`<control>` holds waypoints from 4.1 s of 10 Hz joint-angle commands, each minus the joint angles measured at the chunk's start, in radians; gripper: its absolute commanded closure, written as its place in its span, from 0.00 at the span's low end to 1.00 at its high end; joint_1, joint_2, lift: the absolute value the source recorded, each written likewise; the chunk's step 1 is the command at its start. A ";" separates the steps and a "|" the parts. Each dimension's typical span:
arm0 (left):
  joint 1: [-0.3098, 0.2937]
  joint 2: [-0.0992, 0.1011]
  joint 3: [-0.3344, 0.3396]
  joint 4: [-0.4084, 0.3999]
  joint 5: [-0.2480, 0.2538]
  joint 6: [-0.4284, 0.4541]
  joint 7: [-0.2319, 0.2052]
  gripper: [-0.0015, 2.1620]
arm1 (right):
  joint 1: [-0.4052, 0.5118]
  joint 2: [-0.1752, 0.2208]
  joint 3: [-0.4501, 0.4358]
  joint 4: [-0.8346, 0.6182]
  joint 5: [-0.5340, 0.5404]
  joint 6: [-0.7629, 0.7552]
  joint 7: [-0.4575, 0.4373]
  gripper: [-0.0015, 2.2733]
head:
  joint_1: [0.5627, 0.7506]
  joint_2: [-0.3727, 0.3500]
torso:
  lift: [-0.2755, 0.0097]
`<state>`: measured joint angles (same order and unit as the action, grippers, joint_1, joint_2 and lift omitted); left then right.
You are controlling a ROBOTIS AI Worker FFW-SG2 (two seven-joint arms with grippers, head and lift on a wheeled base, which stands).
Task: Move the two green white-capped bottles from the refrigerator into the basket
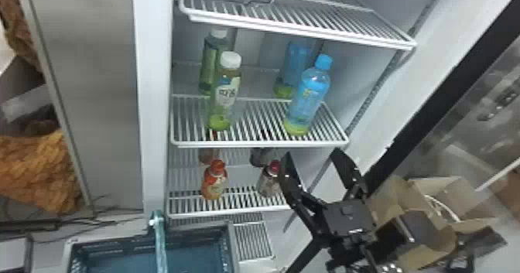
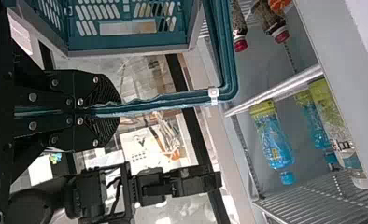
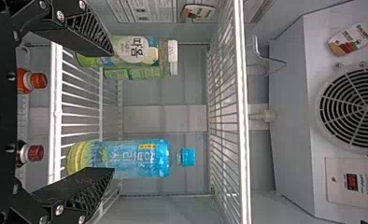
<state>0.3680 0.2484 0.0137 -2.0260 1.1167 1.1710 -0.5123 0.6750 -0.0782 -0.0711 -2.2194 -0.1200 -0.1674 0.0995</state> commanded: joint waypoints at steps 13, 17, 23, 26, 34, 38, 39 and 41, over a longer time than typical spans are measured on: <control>-0.022 0.005 -0.018 0.000 -0.004 0.005 0.003 0.56 | -0.435 -0.023 0.087 0.427 -0.014 -0.056 0.166 0.07 | 0.70 0.12 | 0.95; -0.022 0.006 -0.018 0.000 -0.004 0.005 0.003 0.56 | -0.508 -0.025 0.141 0.481 -0.002 -0.024 0.118 0.07 | 0.70 0.19 | 0.95; -0.022 0.006 -0.016 0.000 -0.004 0.005 0.003 0.56 | -0.653 -0.023 0.191 0.642 0.004 -0.044 0.112 0.07 | 0.70 0.25 | 0.95; -0.024 0.005 -0.014 0.000 -0.006 0.005 0.003 0.56 | -0.724 -0.023 0.219 0.719 -0.004 -0.071 0.106 0.08 | 0.70 0.27 | 0.95; -0.017 0.003 -0.008 0.000 -0.002 0.002 0.003 0.55 | -0.736 -0.025 0.255 0.704 -0.022 -0.081 0.078 0.37 | 0.70 0.33 | 0.95; -0.017 0.003 -0.008 0.000 -0.002 0.002 0.003 0.55 | -0.643 -0.037 0.241 0.537 -0.014 -0.036 0.078 0.37 | 0.70 0.31 | 0.95; -0.017 0.003 -0.008 0.000 0.000 0.002 0.003 0.55 | -0.594 -0.044 0.229 0.461 -0.012 0.000 0.078 0.37 | 0.70 0.31 | 0.95; -0.017 0.005 -0.006 0.000 -0.002 0.002 0.003 0.55 | -0.481 -0.054 0.193 0.316 -0.020 0.067 0.080 0.37 | 0.70 0.29 | 0.95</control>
<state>0.3509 0.2520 0.0080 -2.0260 1.1150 1.1731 -0.5094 0.1580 -0.1292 0.1322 -1.8588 -0.1374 -0.1211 0.1792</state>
